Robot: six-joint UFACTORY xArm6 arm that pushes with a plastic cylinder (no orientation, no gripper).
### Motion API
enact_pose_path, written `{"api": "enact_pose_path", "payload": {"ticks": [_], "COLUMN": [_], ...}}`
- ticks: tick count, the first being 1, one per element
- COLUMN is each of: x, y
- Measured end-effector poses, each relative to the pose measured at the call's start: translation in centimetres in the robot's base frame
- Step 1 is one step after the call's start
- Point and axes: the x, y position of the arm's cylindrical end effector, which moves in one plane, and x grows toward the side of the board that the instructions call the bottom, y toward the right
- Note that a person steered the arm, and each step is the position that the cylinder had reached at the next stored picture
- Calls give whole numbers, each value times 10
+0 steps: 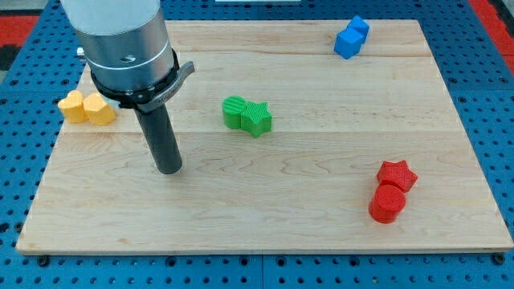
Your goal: Move your arm at the bottom right side of the green star
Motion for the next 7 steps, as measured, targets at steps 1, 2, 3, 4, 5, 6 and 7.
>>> {"api": "enact_pose_path", "payload": {"ticks": [1,2,3,4,5,6,7], "x": [0,0,0,0,0,-1,-11], "y": [2,3,3,3,27,120,155]}}
